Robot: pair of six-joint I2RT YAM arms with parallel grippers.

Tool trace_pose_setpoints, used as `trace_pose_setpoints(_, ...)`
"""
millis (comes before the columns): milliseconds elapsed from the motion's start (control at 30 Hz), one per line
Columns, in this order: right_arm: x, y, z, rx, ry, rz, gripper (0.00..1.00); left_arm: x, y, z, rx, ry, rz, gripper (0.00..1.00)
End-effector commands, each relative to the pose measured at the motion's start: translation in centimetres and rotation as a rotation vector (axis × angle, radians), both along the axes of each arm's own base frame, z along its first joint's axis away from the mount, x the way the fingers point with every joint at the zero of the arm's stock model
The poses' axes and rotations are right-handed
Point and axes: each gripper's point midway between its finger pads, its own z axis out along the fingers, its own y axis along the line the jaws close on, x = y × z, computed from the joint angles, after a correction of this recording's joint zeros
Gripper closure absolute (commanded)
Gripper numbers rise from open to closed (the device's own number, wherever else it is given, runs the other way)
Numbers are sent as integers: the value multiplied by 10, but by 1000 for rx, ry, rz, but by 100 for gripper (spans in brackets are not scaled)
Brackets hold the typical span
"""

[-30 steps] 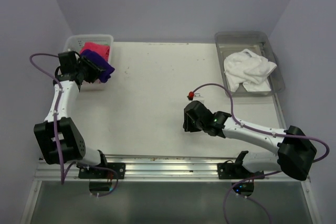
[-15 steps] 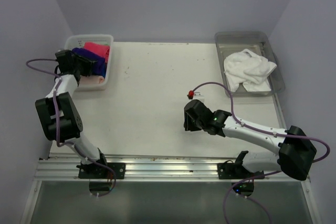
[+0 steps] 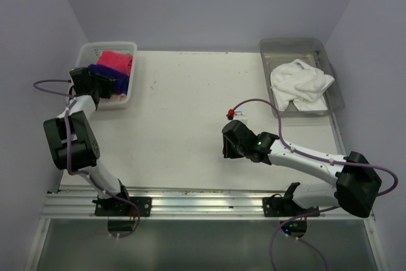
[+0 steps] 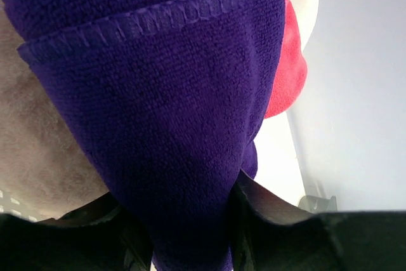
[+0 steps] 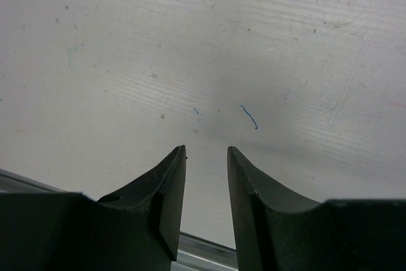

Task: Roll the towels
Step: Place the rolled towel into the container

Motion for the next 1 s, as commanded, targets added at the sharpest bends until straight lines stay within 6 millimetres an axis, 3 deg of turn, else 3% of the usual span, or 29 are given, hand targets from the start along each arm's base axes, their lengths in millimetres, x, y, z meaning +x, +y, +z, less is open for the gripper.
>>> trace_pose_setpoints(0,10,11,13,32,-33,-14,63,-7,21,11,42,-19,68,53)
trace_pose_setpoints(167,9,11,12,35,-29,-14,63,-14,23,5,39,17,71,35)
trace_pose_setpoints(233,8,10,11,34,-32,-11,63,-17,22,7,37,35,63,22)
trace_pose_setpoints(267,9,10,12,36,-36,-10,63,-14,24,15,54,30,55,15)
trace_pose_setpoints(333,8,8,10,29,-35,-11,63,-18,25,18,62,71,51,11)
trace_pose_setpoints(667,9,11,8,28,-34,7,63,-28,32,91,146,97,33,10)
trace_pose_setpoints(833,9,10,7,24,-37,6,63,-47,27,110,163,133,23,10)
trace_pose_setpoints(967,8,10,5,23,-32,6,63,-58,27,138,213,87,32,10)
